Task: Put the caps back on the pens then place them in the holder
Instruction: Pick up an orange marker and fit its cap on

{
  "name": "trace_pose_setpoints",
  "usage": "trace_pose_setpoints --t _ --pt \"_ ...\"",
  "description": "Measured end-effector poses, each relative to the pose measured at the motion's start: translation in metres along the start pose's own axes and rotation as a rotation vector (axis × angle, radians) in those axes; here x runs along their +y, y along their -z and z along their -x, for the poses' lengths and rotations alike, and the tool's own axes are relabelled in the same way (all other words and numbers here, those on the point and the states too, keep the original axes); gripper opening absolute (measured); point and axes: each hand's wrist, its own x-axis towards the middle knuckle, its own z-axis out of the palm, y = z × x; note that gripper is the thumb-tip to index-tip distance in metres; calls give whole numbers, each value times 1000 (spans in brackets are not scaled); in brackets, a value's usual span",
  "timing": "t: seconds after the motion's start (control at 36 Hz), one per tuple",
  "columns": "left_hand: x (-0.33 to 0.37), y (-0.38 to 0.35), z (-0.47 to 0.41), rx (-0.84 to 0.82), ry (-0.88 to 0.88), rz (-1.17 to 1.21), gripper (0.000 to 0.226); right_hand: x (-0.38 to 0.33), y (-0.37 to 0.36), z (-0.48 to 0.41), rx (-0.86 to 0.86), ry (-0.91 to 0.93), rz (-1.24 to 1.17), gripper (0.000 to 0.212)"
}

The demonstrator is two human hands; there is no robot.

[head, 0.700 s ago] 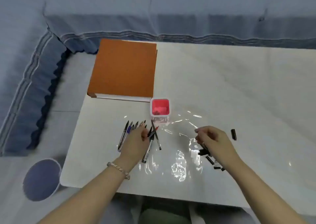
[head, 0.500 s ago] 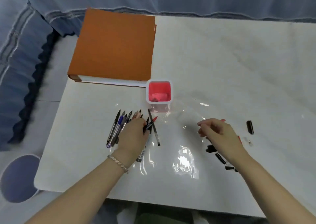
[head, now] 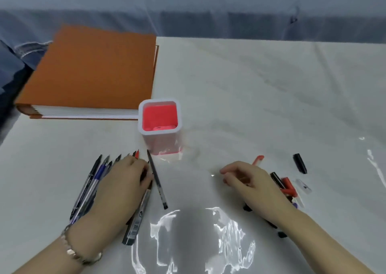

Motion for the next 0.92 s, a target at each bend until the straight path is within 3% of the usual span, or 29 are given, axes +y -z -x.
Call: trace_pose_setpoints --t 0.08,0.25,0.92 --pt "-3 -8 -1 -29 0 -7 21 10 -5 7 21 53 37 19" --pt "-9 -2 1 120 3 -3 18 21 -14 24 85 83 41 26" --pt "-18 -8 -11 -92 166 -149 24 25 -27 42 27 135 196 26"
